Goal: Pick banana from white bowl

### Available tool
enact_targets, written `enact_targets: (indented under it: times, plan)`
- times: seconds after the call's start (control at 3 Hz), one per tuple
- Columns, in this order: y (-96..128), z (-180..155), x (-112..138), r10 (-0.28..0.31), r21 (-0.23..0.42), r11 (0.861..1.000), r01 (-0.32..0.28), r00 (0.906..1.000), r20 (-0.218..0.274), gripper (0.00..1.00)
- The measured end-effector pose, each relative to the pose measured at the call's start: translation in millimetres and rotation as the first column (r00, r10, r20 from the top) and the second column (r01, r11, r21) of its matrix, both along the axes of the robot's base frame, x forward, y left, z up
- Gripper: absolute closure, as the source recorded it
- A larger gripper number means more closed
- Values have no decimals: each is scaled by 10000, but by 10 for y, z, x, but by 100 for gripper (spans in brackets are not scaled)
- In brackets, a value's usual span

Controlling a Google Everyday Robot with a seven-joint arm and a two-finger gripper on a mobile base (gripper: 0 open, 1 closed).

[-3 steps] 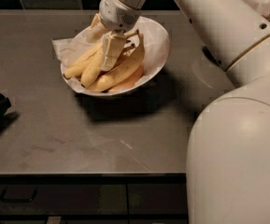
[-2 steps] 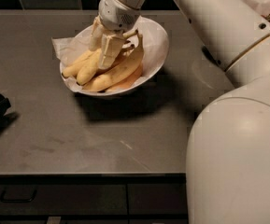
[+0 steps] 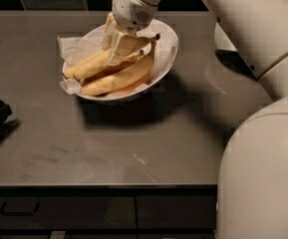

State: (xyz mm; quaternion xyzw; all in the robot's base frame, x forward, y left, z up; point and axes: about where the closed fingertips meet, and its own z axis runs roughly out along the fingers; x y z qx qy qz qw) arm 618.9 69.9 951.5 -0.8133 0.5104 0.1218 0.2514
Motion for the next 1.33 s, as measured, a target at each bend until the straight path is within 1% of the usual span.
enact_targets:
  times: [0.33,0.67,1.0,1.33]
  plan:
    - [-137,308,-40,-512,182,9986,499,9958,757,100]
    - [-283,659,-133,-816,409,9962,766,9870,1382,100]
    - [-412,1048,-276,-939,525,9950,850,9752,2004,100]
    - [-538,1280,-469,-1098,702,9928,974,9727,2044,100]
